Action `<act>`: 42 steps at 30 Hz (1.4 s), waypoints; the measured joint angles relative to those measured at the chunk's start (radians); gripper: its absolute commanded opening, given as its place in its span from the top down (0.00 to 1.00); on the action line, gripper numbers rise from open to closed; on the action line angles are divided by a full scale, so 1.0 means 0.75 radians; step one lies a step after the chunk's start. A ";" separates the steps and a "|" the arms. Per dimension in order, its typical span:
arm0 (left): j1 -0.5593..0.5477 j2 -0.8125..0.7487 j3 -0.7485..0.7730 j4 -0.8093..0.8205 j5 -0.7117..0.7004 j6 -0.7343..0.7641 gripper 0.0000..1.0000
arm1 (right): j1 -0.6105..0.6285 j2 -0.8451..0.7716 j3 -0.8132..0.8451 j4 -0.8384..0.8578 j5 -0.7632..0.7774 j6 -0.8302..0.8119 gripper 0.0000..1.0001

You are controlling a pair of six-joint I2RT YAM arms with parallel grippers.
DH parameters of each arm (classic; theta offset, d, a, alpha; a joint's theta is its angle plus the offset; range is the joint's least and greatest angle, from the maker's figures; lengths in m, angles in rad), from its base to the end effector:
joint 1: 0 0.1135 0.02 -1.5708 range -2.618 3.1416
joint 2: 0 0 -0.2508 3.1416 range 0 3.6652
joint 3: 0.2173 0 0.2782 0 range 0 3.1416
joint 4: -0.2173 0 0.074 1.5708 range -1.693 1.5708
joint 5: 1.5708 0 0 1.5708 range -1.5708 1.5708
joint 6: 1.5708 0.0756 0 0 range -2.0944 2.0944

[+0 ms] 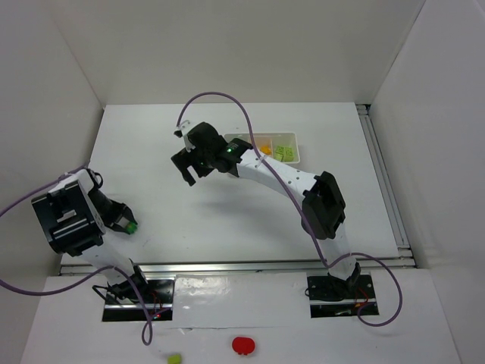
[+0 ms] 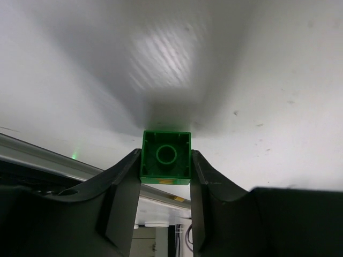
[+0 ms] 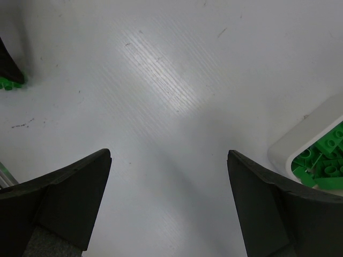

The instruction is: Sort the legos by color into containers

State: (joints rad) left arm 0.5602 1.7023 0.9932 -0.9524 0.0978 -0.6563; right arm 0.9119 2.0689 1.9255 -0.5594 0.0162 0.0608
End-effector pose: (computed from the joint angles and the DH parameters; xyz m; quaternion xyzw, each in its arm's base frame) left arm 0.2450 0.1450 0.0821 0.5720 -0.8176 0.0466 0.0476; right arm 0.3263 0.4194 0.2577 -0.3714 0.8278 0.1900 0.3752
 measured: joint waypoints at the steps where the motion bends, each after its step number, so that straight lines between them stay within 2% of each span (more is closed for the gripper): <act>1: -0.014 -0.005 0.002 -0.001 0.005 -0.001 0.51 | 0.000 0.001 0.000 0.000 0.001 0.000 0.04; 10: -0.109 -0.007 0.040 0.000 0.039 -0.004 0.49 | 0.000 0.000 -0.015 0.010 0.045 0.000 0.04; 23: -0.211 -0.002 0.126 -0.018 0.048 -0.009 0.50 | -0.004 -0.006 -0.182 0.054 0.104 0.001 0.04; 25: -0.225 0.009 0.139 -0.018 0.048 -0.010 0.46 | -0.012 -0.014 -0.198 0.061 0.104 0.001 0.04; 29: -0.240 0.040 0.152 -0.018 0.044 -0.024 0.26 | -0.040 -0.043 -0.220 0.071 0.105 0.001 0.04; 33: -0.240 0.052 0.152 -0.018 0.021 -0.040 0.22 | -0.066 -0.068 -0.229 0.081 0.107 0.001 0.04; 36: -0.240 0.075 0.153 -0.012 0.011 -0.040 0.27 | -0.079 -0.081 -0.242 0.083 0.110 0.001 0.04; 40: -0.243 0.110 0.153 0.009 0.005 -0.045 0.41 | -0.085 -0.084 -0.250 0.087 0.110 0.001 0.04; 41: -0.245 0.113 0.153 0.016 0.006 -0.045 0.53 | -0.085 -0.086 -0.256 0.090 0.109 0.001 0.04; 42: -0.248 0.113 0.153 0.022 0.007 -0.049 0.58 | -0.085 -0.088 -0.261 0.089 0.110 0.001 0.04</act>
State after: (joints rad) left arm 0.3744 1.7870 1.1076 -0.9356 0.1028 -0.6930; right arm 0.8482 2.0029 1.7294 -0.4927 0.0986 0.0612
